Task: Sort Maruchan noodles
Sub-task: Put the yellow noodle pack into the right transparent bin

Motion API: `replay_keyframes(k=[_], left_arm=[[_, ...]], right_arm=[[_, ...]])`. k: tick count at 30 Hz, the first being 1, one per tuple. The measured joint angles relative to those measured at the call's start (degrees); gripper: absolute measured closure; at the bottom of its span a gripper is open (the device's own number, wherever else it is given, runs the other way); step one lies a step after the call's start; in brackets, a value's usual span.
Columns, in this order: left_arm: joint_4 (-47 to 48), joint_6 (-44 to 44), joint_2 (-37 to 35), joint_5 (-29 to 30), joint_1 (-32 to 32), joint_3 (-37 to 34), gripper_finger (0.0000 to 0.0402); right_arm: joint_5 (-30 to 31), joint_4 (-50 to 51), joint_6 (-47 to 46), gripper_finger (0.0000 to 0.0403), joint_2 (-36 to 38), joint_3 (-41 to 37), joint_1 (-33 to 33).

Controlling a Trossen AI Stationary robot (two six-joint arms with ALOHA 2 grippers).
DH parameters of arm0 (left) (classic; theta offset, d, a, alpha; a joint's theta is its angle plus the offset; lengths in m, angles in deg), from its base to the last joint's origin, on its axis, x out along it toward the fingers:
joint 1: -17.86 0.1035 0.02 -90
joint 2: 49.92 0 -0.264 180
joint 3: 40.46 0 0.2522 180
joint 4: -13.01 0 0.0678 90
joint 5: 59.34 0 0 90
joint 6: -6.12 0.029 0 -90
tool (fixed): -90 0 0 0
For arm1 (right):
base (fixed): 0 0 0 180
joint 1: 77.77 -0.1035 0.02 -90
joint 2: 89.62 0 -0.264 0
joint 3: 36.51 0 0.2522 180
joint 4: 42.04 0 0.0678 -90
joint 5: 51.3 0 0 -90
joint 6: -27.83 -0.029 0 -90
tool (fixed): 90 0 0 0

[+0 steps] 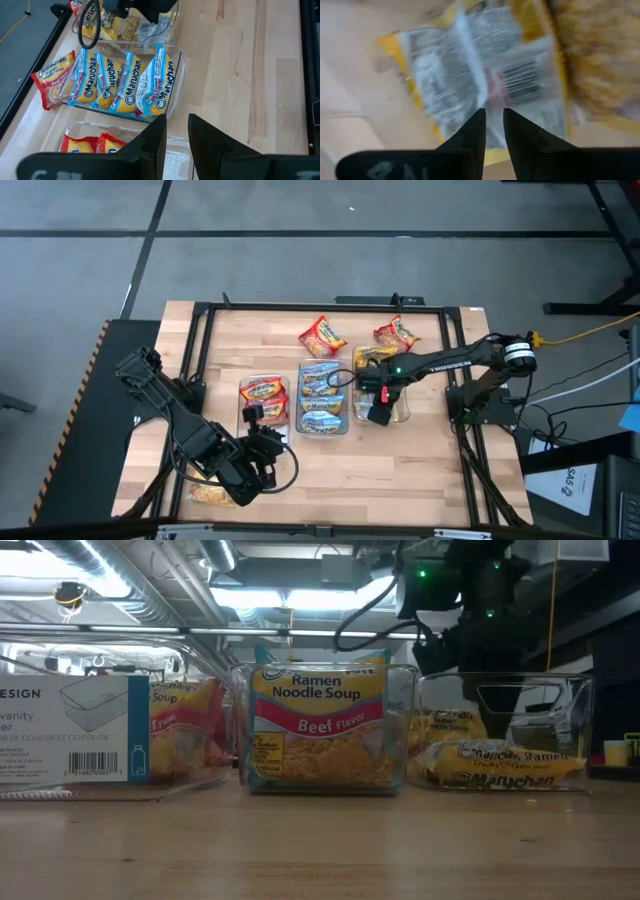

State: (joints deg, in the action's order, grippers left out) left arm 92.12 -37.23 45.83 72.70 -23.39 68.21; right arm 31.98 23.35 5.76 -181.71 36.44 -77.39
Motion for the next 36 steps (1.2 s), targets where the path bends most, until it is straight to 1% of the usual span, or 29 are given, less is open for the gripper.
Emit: replay_keyframes(k=[2,8,13,17,23,26,29,33,35,36], left_arm=[[0.00,0.00,0.02,0.01,0.00,-0.01,0.0328],[0.00,0.00,0.02,0.02,0.00,0.00,0.0328],[0.00,0.00,0.02,0.02,0.00,0.00,0.0328],[0.00,-0.02,0.02,0.02,0.00,0.00,0.0328],[0.00,0.00,0.02,0.04,-0.02,0.00,0.0328],[0.00,0.00,0.02,0.04,0.00,0.00,0.0328],[0.00,0.00,0.02,0.04,0.00,0.00,0.0328],[0.00,0.00,0.02,0.05,-0.02,0.00,0.0328],[0.00,-0.01,0.02,0.05,0.00,0.00,0.0328],[0.00,0.00,0.02,0.04,0.00,0.00,0.0328]], right_arm=[[-1.17,-0.04,-0.08,0.0333,0.00,-0.31,0.00],[-1.95,-0.91,-1.30,0.0333,0.00,-0.41,0.00],[-4.54,-2.17,-1.54,0.0333,0.00,-0.41,0.00],[-4.88,-2.14,-1.62,0.0335,0.00,-0.41,-0.02],[-6.92,-2.02,-2.30,0.0369,0.00,-0.41,-0.04],[-6.98,-2.02,-3.21,0.0375,0.00,-0.41,-0.04],[-5.83,-1.23,-1.93,0.0361,0.00,-0.12,0.00],[-2.88,-0.29,-1.50,0.0316,-0.01,1.18,0.00],[-3.97,0.02,-2.13,0.0290,-0.02,2.03,0.01],[-5.59,-0.10,-2.81,0.0279,-0.02,2.52,0.02]])
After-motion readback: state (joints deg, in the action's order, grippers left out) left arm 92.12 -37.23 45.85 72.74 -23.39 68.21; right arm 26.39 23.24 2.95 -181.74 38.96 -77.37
